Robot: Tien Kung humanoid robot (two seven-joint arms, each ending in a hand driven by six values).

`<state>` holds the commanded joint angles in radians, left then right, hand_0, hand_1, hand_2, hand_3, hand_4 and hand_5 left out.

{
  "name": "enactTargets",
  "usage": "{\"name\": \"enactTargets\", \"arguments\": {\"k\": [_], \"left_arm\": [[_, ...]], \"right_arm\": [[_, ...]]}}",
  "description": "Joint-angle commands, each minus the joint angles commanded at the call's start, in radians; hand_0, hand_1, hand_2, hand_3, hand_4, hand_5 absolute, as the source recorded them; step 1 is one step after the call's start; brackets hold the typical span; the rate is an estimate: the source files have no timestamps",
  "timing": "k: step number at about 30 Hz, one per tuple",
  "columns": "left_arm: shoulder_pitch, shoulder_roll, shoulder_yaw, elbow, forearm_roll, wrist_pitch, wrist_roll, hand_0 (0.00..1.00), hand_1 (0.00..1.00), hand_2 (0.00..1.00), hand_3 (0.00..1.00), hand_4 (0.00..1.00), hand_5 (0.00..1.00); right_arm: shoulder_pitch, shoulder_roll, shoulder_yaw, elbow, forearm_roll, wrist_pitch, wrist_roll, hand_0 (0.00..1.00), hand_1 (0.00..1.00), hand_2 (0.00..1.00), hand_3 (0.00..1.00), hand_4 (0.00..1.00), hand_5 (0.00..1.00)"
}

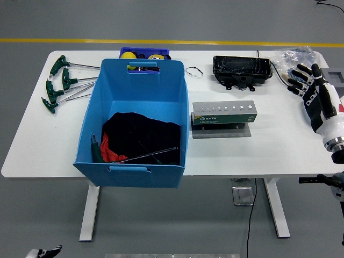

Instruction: Lift tool from toolbox,place it in box,lift tool from toolbox,place it in box

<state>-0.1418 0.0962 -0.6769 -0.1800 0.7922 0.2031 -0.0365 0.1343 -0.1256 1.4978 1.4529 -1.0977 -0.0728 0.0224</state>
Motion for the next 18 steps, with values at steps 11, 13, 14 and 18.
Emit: {"name": "enactTargets", "arguments": {"k": [11,13,14,18], "left_arm": [[0.067,-0.079,-0.43,0.0,0.081,0.023,0.065,0.79,0.83,0.82,0.674,0.689,0.62],[0.065,-0.083,-0.489,0.0,0.077,0.011,0.078,0.836,0.9,0.914,0.716,0.687,0.612],[0.065,-0.083,-0.497,0.0,0.077,0.008,0.08,0.836,0.9,0.914,0.716,0.687,0.612],[0.064,-0.09,-0.55,0.0,0.063,0.001,0.084,0.821,0.91,0.912,0.723,0.688,0.612]], "right_arm": [[-0.007,0.004,-0.011,-0.01,-0.019,-0.003,-0.013,0.771,0.72,0.78,0.778,0.998,0.928],[-0.007,0.004,-0.012,-0.012,-0.024,-0.005,-0.015,0.77,0.719,0.779,0.777,0.998,0.93],[-0.006,0.004,-0.012,-0.012,-0.025,-0.005,-0.016,0.77,0.719,0.779,0.777,0.998,0.93],[-0.001,0.004,-0.02,-0.016,-0.034,-0.004,-0.023,0.769,0.715,0.776,0.775,0.998,0.93]]}}
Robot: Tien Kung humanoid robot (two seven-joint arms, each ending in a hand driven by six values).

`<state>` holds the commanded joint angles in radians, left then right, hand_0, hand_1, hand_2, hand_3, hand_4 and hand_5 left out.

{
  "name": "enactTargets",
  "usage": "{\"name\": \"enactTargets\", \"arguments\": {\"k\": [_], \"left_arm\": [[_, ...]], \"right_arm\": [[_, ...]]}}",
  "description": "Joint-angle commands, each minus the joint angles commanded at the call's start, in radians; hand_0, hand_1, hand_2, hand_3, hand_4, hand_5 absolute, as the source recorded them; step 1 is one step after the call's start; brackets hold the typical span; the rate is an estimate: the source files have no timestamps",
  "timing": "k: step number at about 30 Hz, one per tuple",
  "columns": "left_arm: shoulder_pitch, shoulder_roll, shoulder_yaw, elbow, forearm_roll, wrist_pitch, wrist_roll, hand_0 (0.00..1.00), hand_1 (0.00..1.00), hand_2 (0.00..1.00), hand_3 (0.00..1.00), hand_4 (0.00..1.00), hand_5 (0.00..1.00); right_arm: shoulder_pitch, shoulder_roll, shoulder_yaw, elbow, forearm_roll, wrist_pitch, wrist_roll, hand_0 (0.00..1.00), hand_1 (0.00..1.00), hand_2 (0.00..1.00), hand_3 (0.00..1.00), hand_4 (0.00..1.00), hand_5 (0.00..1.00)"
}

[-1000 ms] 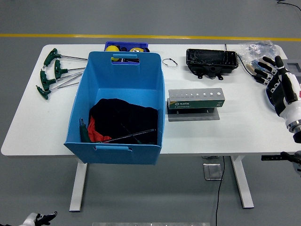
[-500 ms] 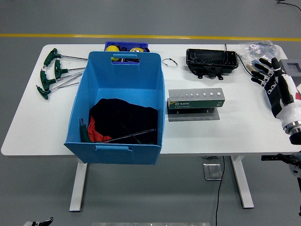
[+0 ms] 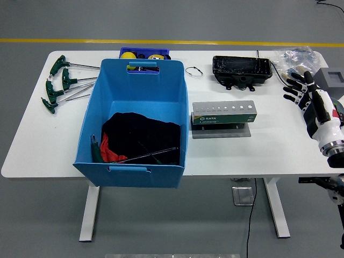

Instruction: Lift tool from toolbox,place it in box,lift tool from toolbox,place it in box

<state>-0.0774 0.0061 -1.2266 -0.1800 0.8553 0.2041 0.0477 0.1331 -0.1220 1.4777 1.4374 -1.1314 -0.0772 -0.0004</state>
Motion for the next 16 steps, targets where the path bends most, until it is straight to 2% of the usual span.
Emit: {"name": "enactTargets", "arguments": {"k": [4,6,11,12,16], "left_arm": [[0.001,-0.006,-0.089,0.0,0.022,0.011,0.008,0.821,0.91,0.912,0.723,0.688,0.612],[0.001,-0.006,-0.101,0.0,0.026,0.011,0.013,0.818,0.903,0.899,0.719,0.687,0.612],[-0.009,0.0,-0.041,0.0,0.104,0.009,0.023,0.818,0.903,0.899,0.719,0.687,0.612],[-0.01,0.001,-0.034,0.0,0.113,0.009,0.023,0.808,0.877,0.869,0.711,0.69,0.618],[-0.018,0.014,0.041,0.0,0.102,0.003,0.025,0.808,0.877,0.869,0.711,0.69,0.618]], "right_arm": [[0.0,0.001,-0.004,-0.003,-0.003,0.001,-0.005,0.769,0.715,0.776,0.775,0.998,0.93],[-0.001,0.002,-0.002,-0.003,-0.003,-0.002,-0.007,0.767,0.714,0.772,0.774,0.998,0.929],[-0.004,0.0,0.006,-0.003,-0.005,-0.008,-0.009,0.767,0.714,0.772,0.774,0.998,0.929],[-0.004,0.0,0.006,-0.003,-0.005,-0.008,-0.009,0.764,0.712,0.774,0.771,0.998,0.928],[-0.003,0.001,0.004,-0.004,-0.002,-0.011,-0.01,0.764,0.712,0.774,0.771,0.998,0.928]]}}
